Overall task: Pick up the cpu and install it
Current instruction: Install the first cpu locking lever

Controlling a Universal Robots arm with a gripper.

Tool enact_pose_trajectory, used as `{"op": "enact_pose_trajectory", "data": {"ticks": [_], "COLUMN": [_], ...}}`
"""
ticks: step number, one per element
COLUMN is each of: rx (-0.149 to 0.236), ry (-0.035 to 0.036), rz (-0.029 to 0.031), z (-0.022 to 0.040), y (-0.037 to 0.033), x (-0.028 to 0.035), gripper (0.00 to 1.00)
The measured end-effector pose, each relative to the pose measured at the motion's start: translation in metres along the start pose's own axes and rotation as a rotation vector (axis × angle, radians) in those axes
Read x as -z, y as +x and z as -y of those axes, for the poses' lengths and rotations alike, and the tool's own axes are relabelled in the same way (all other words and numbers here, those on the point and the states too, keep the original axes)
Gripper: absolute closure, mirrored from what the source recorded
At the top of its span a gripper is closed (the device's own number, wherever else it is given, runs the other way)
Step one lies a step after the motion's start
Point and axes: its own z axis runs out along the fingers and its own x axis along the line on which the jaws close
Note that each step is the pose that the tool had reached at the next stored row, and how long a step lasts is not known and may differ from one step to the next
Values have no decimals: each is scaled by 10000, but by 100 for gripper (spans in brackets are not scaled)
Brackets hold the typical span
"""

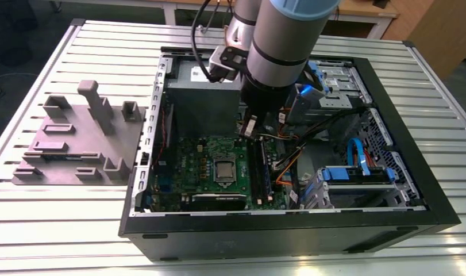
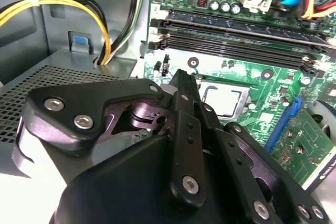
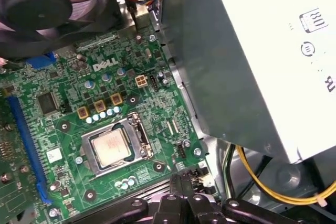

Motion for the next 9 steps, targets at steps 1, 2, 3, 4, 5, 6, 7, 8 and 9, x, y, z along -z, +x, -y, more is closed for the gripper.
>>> {"op": "enact_pose_trajectory", "data": {"ticks": [1, 2, 3, 4, 5, 6, 7, 8, 9], "rx": [49, 106, 163, 221, 270, 313, 348, 379, 407], "ry": [-4, -8, -12, -16, -20, -23, -25, -28, -29], "rz": [-4, -9, -14, -17, -21, -25, -30, -34, -36], "z": [-4, -8, -11, -12, -14, -18, -24, -30, -35], "y": [-9, -21, -30, -34, -36, -35, -32, -29, -27], "x": [-5, -9, -15, -21, -26, -31, -33, -35, -38], "gripper": [90, 90, 90, 90, 90, 90, 90, 90, 90]}}
